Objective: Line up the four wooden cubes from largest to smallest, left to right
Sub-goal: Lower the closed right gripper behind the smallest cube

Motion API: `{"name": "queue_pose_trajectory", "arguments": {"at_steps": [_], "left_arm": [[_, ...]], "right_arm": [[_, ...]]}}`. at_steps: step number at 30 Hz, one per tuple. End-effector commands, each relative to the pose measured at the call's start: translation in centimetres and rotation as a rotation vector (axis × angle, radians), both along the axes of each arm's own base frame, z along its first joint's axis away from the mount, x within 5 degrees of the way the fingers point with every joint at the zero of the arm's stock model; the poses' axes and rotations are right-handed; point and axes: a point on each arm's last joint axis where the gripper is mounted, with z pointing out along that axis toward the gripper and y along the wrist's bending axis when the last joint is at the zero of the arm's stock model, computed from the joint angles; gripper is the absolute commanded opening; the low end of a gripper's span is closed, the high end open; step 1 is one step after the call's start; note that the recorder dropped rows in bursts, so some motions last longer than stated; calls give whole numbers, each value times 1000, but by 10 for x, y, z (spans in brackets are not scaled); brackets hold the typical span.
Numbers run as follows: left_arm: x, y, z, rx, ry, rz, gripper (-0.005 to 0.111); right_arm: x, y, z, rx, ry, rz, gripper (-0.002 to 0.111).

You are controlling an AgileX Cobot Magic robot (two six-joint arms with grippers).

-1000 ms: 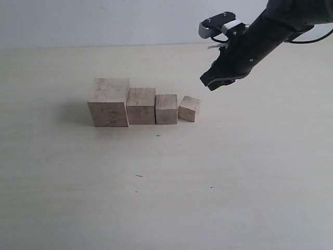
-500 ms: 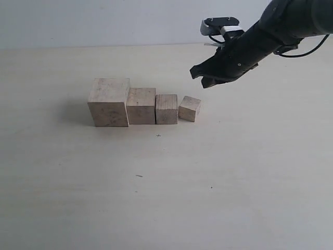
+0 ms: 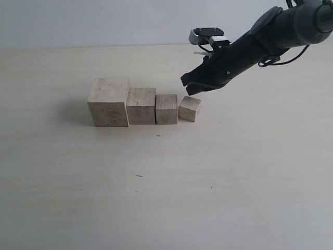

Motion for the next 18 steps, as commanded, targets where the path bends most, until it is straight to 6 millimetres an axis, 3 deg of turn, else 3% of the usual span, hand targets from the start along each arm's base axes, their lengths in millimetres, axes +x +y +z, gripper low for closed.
{"name": "queue_pose_trajectory", "arguments": {"at_steps": [1,9,16,18], "left_arm": [[0,0,0,4,-11,-3,0],[0,0,0,4,-11,-3,0],[0,0,0,4,-11,-3,0],[0,0,0,4,-11,-3,0]], "right_arm": [[4,2,2,9,-9,17,0],[1,3,-13,-2,28,47,0],[1,3,-10,0,9,66,0],[3,2,-2,2,-16,62,0]]}}
